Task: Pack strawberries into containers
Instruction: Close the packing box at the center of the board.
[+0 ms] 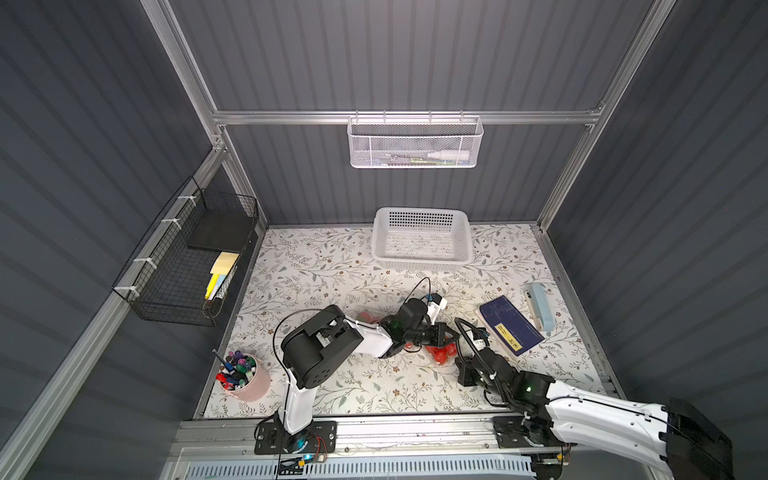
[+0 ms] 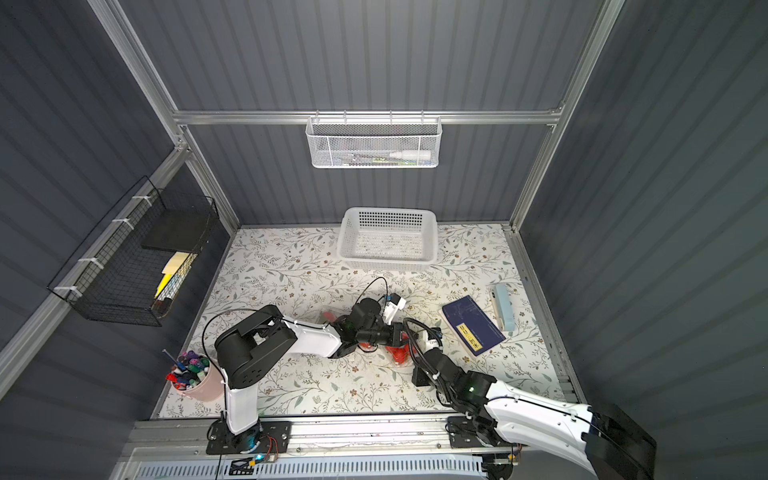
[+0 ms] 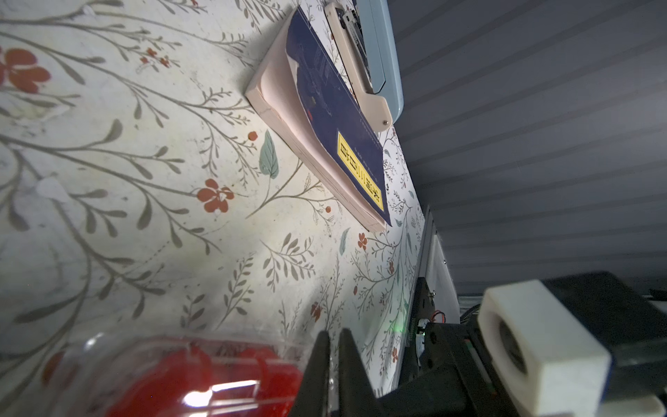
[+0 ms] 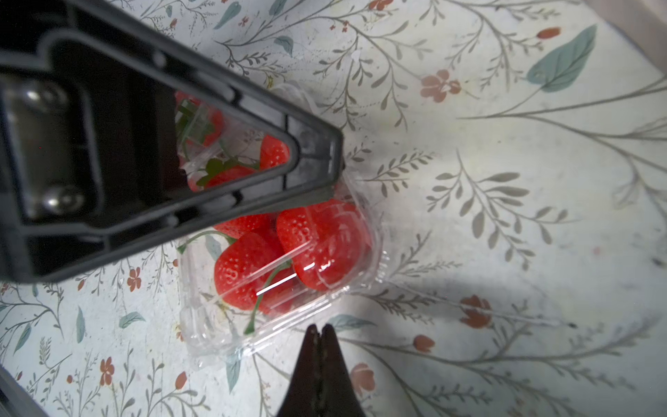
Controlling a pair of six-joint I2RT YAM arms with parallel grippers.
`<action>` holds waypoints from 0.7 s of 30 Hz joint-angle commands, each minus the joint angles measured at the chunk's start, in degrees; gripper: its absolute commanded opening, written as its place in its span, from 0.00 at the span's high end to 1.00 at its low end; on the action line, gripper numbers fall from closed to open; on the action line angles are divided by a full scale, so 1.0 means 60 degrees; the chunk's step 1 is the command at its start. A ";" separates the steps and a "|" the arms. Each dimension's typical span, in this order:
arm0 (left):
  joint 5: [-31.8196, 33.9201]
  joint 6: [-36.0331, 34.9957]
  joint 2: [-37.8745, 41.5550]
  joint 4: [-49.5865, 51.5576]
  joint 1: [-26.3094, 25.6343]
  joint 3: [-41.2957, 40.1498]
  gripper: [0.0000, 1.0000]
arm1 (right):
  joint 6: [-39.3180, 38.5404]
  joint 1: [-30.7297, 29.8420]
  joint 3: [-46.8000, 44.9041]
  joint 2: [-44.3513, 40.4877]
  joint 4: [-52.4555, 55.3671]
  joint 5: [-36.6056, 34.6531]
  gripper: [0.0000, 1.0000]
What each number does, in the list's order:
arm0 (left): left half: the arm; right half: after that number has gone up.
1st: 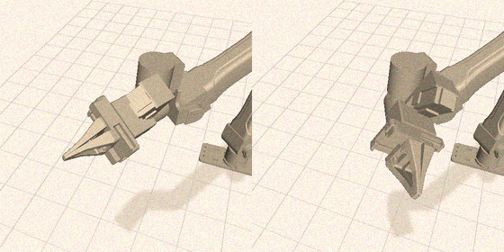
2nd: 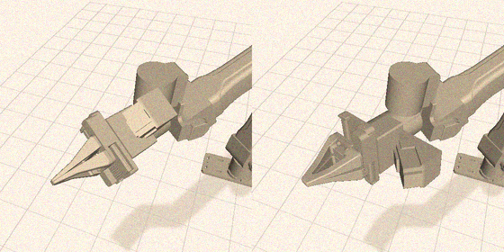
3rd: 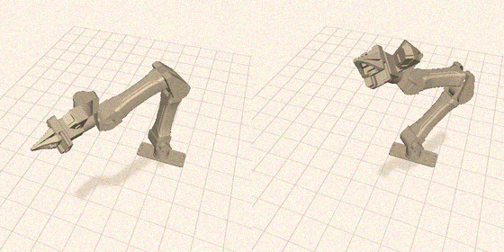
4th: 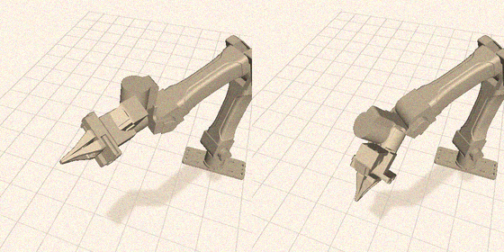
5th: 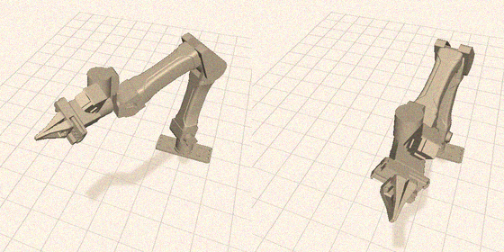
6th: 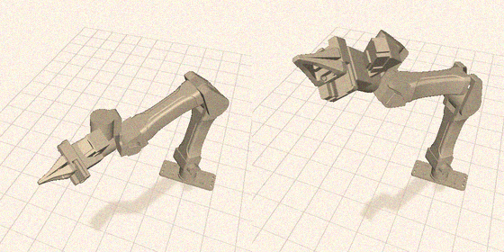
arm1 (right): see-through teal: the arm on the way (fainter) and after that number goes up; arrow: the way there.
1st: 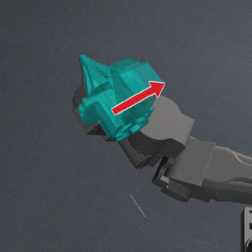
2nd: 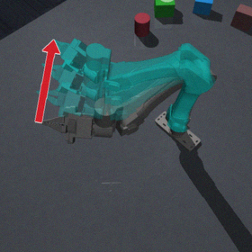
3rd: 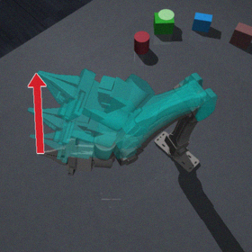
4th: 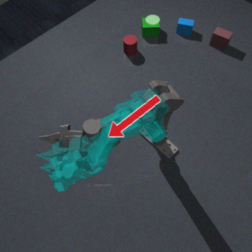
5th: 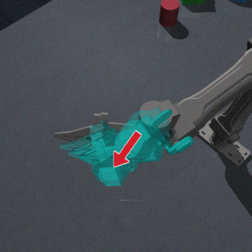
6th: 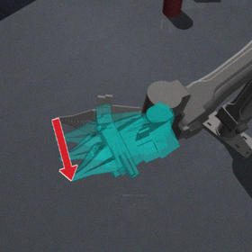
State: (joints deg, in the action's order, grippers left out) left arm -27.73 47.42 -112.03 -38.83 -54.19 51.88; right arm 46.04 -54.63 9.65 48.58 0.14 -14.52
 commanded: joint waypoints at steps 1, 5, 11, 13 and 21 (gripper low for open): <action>-0.0154 -0.0171 -0.0287 0.0173 -0.0051 0.0064 0.90 | -0.0104 0.0227 0.0025 0.0226 -0.0378 0.0167 1.00; -0.0178 -0.0433 -0.0313 0.0697 -0.0073 0.0400 0.90 | -0.0155 0.0973 0.0018 0.0508 -0.0894 0.0803 1.00; -0.0111 -0.0765 -0.0553 0.1374 -0.0057 0.1058 0.91 | -0.0459 0.2564 0.0327 0.0855 -0.1548 0.2395 1.00; -0.0038 -0.0917 -0.0661 0.1553 -0.0036 0.1320 0.92 | -0.0439 0.3134 0.0440 0.1087 -0.1770 0.3225 1.00; -0.0054 -0.1377 -0.0952 0.2091 0.0196 0.2055 0.92 | -0.0258 0.4249 0.0361 0.1074 -0.1247 0.5245 0.97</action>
State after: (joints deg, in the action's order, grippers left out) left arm -28.10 41.76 -116.79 -29.52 -53.74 63.00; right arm 44.38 -30.70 11.68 56.66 -8.58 9.93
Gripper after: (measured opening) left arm 0.082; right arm 0.049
